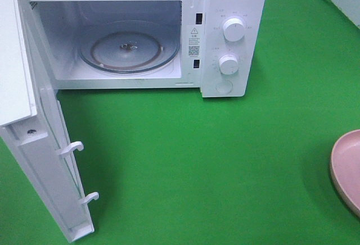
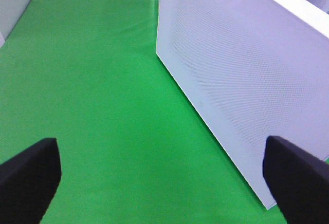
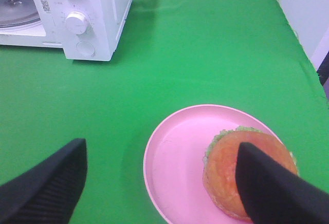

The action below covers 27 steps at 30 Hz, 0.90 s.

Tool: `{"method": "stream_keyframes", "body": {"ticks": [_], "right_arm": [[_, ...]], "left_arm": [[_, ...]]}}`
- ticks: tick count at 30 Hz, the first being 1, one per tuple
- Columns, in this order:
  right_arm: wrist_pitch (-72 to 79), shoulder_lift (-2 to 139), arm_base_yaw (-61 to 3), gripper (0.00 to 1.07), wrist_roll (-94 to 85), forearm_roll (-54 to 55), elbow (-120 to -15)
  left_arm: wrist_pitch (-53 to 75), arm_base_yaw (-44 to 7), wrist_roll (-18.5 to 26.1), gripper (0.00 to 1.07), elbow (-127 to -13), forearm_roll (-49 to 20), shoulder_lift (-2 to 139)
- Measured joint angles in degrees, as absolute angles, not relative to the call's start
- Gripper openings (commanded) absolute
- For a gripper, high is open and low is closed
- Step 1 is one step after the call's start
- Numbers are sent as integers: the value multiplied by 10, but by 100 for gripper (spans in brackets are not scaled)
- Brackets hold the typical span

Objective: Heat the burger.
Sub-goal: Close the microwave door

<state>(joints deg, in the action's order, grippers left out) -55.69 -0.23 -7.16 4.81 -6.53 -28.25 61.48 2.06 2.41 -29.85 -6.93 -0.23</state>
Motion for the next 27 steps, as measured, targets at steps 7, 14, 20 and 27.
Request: {"method": "stream_keyframes", "body": {"ticks": [7, 14, 20, 27], "right_arm": [[-557, -2, -72, 76, 48, -65, -282], [-557, -2, -72, 76, 48, -65, -282], [-557, -2, -72, 76, 48, -65, -282], [-557, -2, -72, 76, 48, -65, -282]], "left_arm": [[615, 21, 24, 100, -299, -69, -2], [615, 21, 24, 100, -299, -69, -2], [615, 21, 24, 100, -299, -69, -2], [615, 21, 24, 100, -299, -69, -2]]}}
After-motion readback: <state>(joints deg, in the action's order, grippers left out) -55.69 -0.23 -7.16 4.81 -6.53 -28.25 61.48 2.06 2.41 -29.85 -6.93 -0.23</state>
